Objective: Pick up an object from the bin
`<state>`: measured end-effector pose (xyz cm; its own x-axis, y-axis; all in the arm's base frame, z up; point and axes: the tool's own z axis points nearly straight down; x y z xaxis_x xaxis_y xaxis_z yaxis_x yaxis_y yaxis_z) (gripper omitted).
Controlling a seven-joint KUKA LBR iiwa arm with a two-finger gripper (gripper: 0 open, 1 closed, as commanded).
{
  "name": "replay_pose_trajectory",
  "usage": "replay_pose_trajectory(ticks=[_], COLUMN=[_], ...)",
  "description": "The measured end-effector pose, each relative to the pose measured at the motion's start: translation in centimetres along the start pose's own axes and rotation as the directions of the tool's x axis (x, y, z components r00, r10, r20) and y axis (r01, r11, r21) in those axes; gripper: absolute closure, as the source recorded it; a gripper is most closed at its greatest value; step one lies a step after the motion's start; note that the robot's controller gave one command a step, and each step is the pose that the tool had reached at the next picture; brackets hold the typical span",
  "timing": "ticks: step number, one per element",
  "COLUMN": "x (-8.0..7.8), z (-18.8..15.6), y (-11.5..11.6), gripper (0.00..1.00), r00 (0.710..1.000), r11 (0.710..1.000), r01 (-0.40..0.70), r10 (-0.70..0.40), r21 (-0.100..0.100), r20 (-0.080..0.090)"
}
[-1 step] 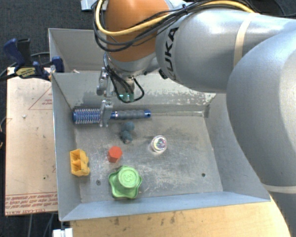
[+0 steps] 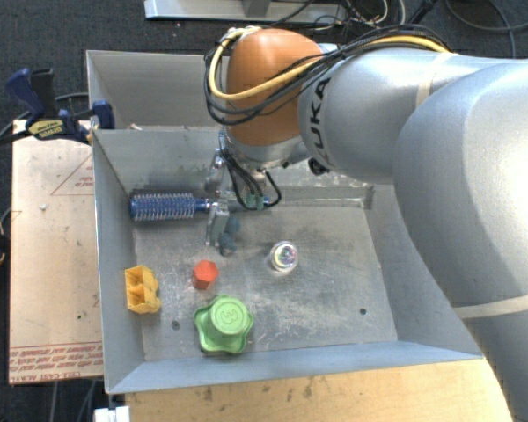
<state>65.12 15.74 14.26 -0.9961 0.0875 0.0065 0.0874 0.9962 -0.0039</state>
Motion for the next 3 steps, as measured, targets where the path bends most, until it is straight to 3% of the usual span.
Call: replay_pose_trajectory(ticks=[1,2,3], x=[-0.4,-0.3,-0.4], z=[5.7,6.1,-5.6], y=[0.5,0.4,0.6], gripper=[0.0,1.0,1.0], r00=[1.0,1.0,0.998], r11=[1.0,1.0,0.998], r01=[-0.019,-0.022,-0.062], r10=[0.019,0.022,0.062], r21=[-0.008,-0.006,-0.009], r20=[0.012,0.007,0.015])
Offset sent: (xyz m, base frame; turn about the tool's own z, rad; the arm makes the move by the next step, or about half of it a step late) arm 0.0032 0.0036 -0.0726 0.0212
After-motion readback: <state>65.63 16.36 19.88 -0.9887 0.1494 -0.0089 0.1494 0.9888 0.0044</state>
